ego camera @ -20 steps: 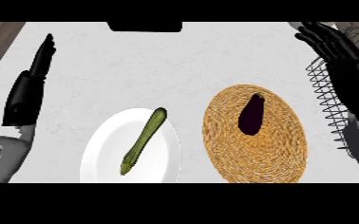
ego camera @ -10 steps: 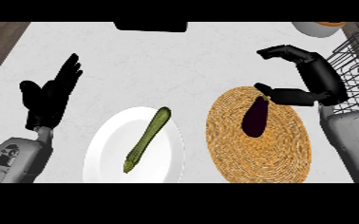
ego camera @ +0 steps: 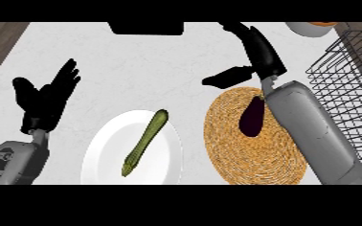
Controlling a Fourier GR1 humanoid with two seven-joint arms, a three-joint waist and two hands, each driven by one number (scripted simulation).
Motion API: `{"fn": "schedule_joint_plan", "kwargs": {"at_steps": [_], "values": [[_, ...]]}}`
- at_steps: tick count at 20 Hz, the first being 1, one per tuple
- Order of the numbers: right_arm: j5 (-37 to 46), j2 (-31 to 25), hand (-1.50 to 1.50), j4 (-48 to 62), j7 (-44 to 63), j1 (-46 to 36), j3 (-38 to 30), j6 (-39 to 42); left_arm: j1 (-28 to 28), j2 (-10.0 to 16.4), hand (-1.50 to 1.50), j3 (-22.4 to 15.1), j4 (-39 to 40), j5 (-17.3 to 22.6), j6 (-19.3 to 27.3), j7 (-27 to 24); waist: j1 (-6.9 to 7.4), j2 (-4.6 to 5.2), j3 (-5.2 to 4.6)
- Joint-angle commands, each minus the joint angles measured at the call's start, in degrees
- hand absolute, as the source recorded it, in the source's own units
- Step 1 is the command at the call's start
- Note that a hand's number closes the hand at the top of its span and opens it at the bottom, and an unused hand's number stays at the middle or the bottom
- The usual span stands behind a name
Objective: Pick the eggplant from the placemat and place it in the basket
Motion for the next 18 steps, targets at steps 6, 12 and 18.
{"fn": "schedule_joint_plan", "kwargs": {"at_steps": [6, 12, 18], "values": [[8.58, -15.64, -1.5, 6.86, 28.65, -17.1, 5.24, 18.84, 1.32, 0.05, 0.0, 0.99, 0.66, 0.09, -0.47, -0.91, -0.85, -0.64, -0.3], [1.28, -16.21, -1.5, 14.13, 39.6, -29.83, 0.87, 36.52, -1.76, 0.51, 0.0, 1.29, 1.31, -0.08, -1.7, 1.65, -0.53, 0.02, -0.03], [-9.31, -18.24, -1.5, 15.73, 42.73, -29.13, -4.93, 49.54, 1.75, -1.36, 0.0, 1.87, 0.5, -0.68, -1.14, -0.77, -1.28, -0.14, 0.04]]}}
